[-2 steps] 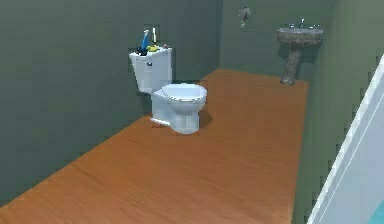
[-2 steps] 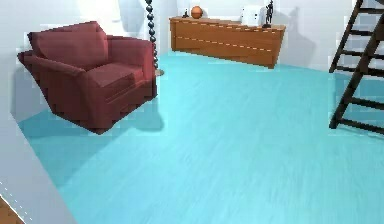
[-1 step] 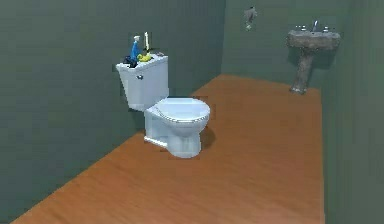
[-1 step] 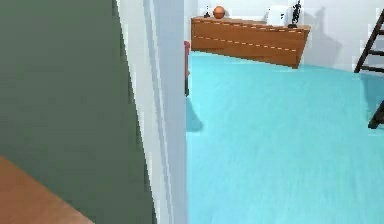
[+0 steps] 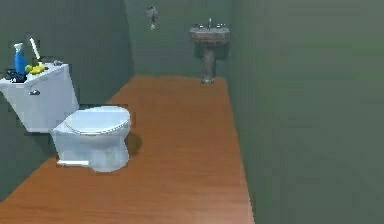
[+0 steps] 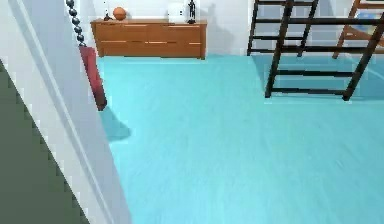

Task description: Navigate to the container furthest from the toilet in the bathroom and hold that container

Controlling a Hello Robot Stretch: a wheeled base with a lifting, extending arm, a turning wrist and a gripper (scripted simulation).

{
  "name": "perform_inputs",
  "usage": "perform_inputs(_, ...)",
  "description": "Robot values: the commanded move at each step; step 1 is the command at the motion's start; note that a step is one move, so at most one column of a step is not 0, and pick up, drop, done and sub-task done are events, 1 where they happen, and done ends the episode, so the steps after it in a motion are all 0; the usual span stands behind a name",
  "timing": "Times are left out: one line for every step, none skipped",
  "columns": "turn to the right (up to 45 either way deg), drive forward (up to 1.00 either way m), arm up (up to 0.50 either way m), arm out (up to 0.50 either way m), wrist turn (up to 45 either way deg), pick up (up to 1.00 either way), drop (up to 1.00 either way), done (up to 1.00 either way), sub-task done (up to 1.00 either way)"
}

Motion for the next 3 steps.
perform_inputs(0.0,1.00,0.00,0.00,0.0,0.00,0.00,0.00,0.00)
perform_inputs(0.0,0.05,0.00,0.00,0.0,0.00,0.00,0.00,0.00)
perform_inputs(-45.0,0.00,0.00,0.00,0.0,0.00,0.00,0.00,0.00)
